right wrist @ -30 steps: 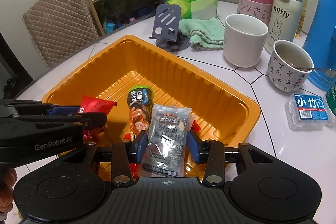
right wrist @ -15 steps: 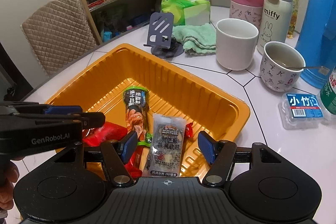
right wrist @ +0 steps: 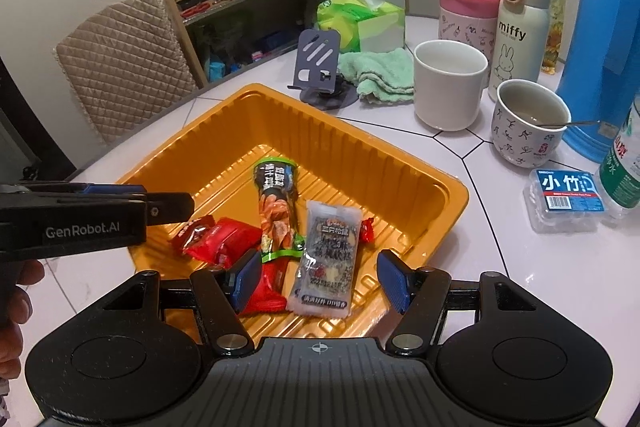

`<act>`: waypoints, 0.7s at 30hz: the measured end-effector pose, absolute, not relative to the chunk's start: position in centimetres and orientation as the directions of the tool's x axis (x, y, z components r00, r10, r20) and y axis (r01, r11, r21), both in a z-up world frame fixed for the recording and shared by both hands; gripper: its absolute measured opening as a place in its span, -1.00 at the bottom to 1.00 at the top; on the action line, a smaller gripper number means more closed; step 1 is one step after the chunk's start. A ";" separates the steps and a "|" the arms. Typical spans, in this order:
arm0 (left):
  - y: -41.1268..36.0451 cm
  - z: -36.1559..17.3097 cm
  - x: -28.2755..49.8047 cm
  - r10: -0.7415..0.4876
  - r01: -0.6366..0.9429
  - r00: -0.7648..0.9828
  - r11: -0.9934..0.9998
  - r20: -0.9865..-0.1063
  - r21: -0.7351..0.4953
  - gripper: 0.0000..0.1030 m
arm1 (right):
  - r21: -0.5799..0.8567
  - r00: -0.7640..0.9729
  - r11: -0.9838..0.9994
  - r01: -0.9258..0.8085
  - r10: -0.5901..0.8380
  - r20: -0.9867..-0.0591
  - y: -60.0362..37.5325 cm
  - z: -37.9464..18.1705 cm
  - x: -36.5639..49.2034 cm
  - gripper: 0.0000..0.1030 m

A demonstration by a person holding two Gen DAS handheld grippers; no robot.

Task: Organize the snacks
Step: 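Carry both packets over the orange tray and open both tools to drop them, then lift both open tools away from the tray toward the remaining snacks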

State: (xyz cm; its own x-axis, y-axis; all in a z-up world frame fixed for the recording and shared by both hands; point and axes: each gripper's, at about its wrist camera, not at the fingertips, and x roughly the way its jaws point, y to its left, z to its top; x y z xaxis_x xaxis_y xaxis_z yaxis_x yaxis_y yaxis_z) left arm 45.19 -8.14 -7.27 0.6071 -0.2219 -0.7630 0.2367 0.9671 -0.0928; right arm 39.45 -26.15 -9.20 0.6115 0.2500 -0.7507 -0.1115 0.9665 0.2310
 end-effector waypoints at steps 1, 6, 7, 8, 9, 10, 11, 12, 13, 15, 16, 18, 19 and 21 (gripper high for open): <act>-8.0 -7.0 44.9 -0.223 0.234 0.610 0.967 -0.761 -0.096 -0.14 | 0.232 0.613 0.966 -0.113 0.252 -0.749 -26.1 -9.0 39.3 0.24; -7.1 -5.7 42.9 -0.230 0.219 0.624 0.969 -0.747 -0.116 -0.14 | 0.241 0.623 0.963 -0.122 0.263 -0.737 -26.1 -8.0 37.7 0.24; -6.9 -5.4 42.4 -0.231 0.216 0.626 0.969 -0.745 -0.119 -0.14 | 0.244 0.625 0.962 -0.124 0.267 -0.734 -26.2 -7.7 37.3 0.24; -6.7 -5.1 41.9 -0.231 0.212 0.629 0.970 -0.742 -0.122 -0.14 | 0.246 0.627 0.961 -0.126 0.270 -0.731 -26.2 -7.5 36.9 0.24; -6.5 -5.0 41.5 -0.231 0.210 0.631 0.970 -0.740 -0.124 -0.14 | 0.248 0.628 0.960 -0.128 0.272 -0.729 -26.2 -7.3 36.5 0.24; -6.3 -4.8 40.9 -0.231 0.206 0.634 0.970 -0.738 -0.127 -0.14 | 0.249 0.630 0.960 -0.131 0.274 -0.726 -26.2 -7.1 36.1 0.24; -6.1 -4.6 40.4 -0.229 0.201 0.637 0.971 -0.736 -0.128 -0.14 | 0.250 0.631 0.959 -0.134 0.277 -0.724 -26.2 -6.9 35.7 0.24; -5.9 -4.4 39.8 -0.227 0.196 0.639 0.972 -0.735 -0.129 -0.14 | 0.252 0.632 0.958 -0.136 0.280 -0.723 -26.2 -6.8 35.3 0.24; -5.6 -4.3 39.3 -0.224 0.192 0.641 0.973 -0.734 -0.130 -0.14 | 0.255 0.633 0.957 -0.139 0.284 -0.721 -26.2 -6.6 34.9 0.24; -5.2 -3.9 38.2 -0.219 0.180 0.647 0.975 -0.731 -0.133 -0.14 | 0.261 0.634 0.955 -0.144 0.291 -0.716 -26.2 -6.2 34.1 0.24; -4.9 -3.7 37.7 -0.217 0.174 0.650 0.975 -0.728 -0.136 -0.14 | 0.264 0.635 0.953 -0.147 0.296 -0.713 -26.2 -6.0 33.7 0.24; -4.3 -3.3 36.5 -0.212 0.160 0.654 0.977 -0.726 -0.141 -0.14 | 0.270 0.636 0.950 -0.155 0.305 -0.709 -26.1 -5.6 32.9 0.24; -4.1 -3.1 35.9 -0.209 0.152 0.656 0.978 -0.725 -0.144 -0.14 | 0.271 0.638 0.949 -0.158 0.308 -0.706 -26.0 -5.4 32.6 0.24; -3.5 -2.7 34.8 -0.207 0.141 0.663 0.978 -0.720 -0.151 -0.14 | 0.275 0.640 0.947 -0.166 0.316 -0.701 -26.0 -5.0 31.9 0.24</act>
State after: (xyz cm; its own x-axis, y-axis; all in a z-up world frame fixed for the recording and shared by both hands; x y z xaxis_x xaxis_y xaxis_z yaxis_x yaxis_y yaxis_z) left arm 34.85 -3.49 -2.68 0.6628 -0.2065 -0.7197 0.1409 0.9784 -0.1510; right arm 31.86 -25.98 -5.00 0.6399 0.3158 -0.7006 -0.1663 0.9470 0.2749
